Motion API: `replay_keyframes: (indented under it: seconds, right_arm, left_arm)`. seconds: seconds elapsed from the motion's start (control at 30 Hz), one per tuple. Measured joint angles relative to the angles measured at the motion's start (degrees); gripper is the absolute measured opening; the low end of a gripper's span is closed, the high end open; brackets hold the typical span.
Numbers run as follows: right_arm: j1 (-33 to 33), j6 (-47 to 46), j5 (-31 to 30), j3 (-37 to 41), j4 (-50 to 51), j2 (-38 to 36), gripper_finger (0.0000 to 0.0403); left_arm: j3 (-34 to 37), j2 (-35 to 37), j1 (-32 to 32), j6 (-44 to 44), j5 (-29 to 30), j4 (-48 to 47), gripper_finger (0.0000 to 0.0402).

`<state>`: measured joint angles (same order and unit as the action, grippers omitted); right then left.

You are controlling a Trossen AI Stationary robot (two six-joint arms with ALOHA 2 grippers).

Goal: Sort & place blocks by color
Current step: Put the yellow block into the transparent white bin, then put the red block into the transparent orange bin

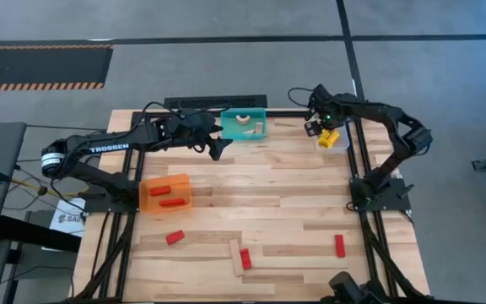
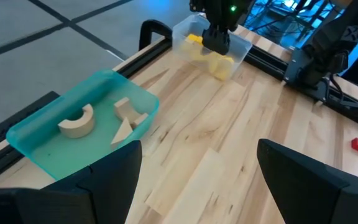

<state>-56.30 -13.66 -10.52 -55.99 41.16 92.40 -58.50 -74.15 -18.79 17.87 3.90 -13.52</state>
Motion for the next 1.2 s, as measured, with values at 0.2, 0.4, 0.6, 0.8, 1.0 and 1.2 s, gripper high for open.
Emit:
replay_keyframes:
  seconds: [0.2, 0.4, 0.6, 0.8, 1.0, 1.2]
  right_arm:
    - [0.0, 0.0, 0.0, 0.0, 0.5, -3.2, 0.0305]
    - [6.7, -5.1, 2.9, -0.1, 12.8, -12.6, 0.0302]
    - [29.2, -20.8, 4.9, 3.0, 19.7, -23.5, 0.0302]
    - [58.5, -52.4, 17.0, 9.5, 18.3, -29.3, 0.0302]
    - [83.2, -87.7, 18.3, 12.2, 15.4, -27.7, 0.0302]
    - [95.9, -106.6, 20.4, 12.2, 13.6, -21.2, 0.0302]
  left_arm:
    - [0.0, 0.0, 0.0, 0.0, 0.0, 0.0, 0.0306]
    - [0.0, 0.0, 0.1, -0.7, 0.0, -0.3, 0.0306]
    - [0.0, 0.0, 0.8, -3.8, 0.0, -1.5, 0.0306]
    - [0.0, 0.0, 0.8, -7.7, -0.2, -2.8, 0.0306]
    - [0.0, 0.0, 0.4, -12.9, -2.2, -2.4, 0.0306]
    - [0.0, 0.0, -1.0, -14.7, -4.5, -1.4, 0.0306]
